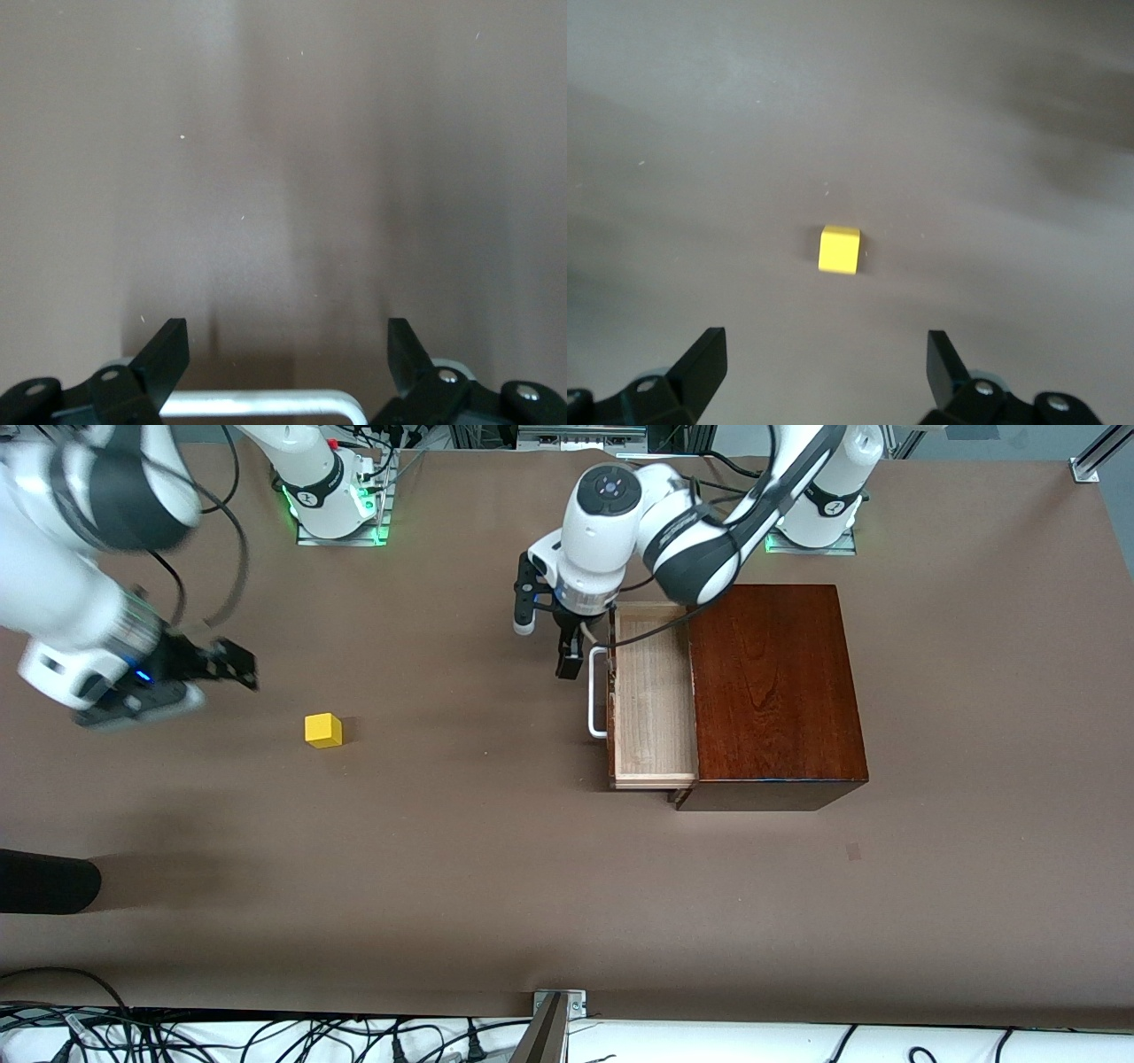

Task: Open drawer, take yellow block, close drawer
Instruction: 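Push the drawer front into the box with the left gripper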

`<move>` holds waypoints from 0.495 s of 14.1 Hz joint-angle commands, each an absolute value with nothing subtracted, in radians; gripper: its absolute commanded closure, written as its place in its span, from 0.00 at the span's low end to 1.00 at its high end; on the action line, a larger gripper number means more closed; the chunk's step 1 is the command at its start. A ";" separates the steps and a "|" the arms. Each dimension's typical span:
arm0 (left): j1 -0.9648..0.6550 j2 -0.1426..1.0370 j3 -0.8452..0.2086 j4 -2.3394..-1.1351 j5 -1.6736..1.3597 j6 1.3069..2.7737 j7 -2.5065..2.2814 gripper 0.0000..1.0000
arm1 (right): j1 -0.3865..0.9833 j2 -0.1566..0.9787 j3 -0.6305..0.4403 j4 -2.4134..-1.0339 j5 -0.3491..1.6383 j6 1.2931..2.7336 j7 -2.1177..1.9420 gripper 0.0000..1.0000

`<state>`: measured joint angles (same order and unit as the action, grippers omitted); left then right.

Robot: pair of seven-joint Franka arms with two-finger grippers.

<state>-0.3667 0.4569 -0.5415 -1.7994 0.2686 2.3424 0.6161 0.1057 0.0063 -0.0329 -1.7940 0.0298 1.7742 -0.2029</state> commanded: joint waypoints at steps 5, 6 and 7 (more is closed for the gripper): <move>-0.373 0.497 -0.477 -1.818 0.325 2.326 0.689 0.00 | 0.097 -0.028 -0.026 -1.608 0.038 1.585 -0.233 0.00; -0.368 0.483 -0.469 -1.818 0.321 2.269 0.695 0.00 | 0.097 -0.028 -0.029 -1.608 0.038 1.565 -0.238 0.00; -0.364 0.473 -0.468 -1.809 0.316 2.187 0.695 0.00 | 0.097 -0.022 -0.031 -1.595 0.035 1.553 -0.242 0.00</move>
